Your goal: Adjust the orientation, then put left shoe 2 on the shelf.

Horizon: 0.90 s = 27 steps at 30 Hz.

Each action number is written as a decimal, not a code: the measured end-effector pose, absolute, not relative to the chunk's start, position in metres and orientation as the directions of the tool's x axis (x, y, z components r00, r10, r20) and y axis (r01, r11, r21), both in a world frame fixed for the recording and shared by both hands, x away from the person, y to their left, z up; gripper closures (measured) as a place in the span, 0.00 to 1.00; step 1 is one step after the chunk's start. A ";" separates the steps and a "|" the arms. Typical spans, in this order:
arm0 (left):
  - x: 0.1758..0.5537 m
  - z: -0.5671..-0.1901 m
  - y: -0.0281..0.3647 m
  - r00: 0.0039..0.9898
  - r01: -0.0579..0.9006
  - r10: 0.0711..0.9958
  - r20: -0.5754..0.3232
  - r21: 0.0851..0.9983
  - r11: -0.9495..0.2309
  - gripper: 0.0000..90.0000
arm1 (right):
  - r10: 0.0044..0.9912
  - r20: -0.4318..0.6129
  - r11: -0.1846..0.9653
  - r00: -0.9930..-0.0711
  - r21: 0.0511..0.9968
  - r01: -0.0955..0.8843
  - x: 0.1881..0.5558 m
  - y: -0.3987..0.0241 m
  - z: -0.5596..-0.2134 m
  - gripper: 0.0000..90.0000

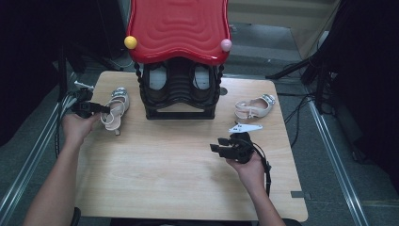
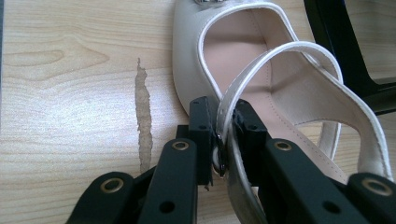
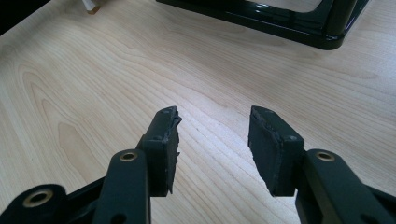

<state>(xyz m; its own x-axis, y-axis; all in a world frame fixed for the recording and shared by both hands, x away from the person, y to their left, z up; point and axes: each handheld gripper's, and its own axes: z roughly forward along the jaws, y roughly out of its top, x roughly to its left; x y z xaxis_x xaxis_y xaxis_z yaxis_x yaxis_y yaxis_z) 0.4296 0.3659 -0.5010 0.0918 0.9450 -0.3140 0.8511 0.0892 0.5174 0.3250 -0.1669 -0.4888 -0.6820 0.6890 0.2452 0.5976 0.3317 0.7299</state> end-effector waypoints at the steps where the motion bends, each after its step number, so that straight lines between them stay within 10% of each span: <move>1: 0.430 -0.501 0.366 0.091 0.852 0.944 -0.317 0.515 0.091 0.90 | 0.689 0.246 0.331 -0.682 0.730 0.598 0.325 -0.167 -0.489 0.60; 27: 0.423 -0.492 0.376 0.058 0.825 0.911 -0.408 0.533 0.186 0.91 | 0.689 0.249 0.331 -0.681 0.728 0.601 0.326 -0.167 -0.490 0.60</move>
<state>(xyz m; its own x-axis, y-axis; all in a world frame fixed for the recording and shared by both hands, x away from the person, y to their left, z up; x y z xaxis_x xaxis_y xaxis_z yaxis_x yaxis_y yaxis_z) 0.4227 0.3764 -0.4920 0.0577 0.9114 -0.4075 0.8254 0.1861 0.5329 0.3263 -0.1673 -0.4896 -0.6810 0.6885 0.2492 0.6007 0.3308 0.7278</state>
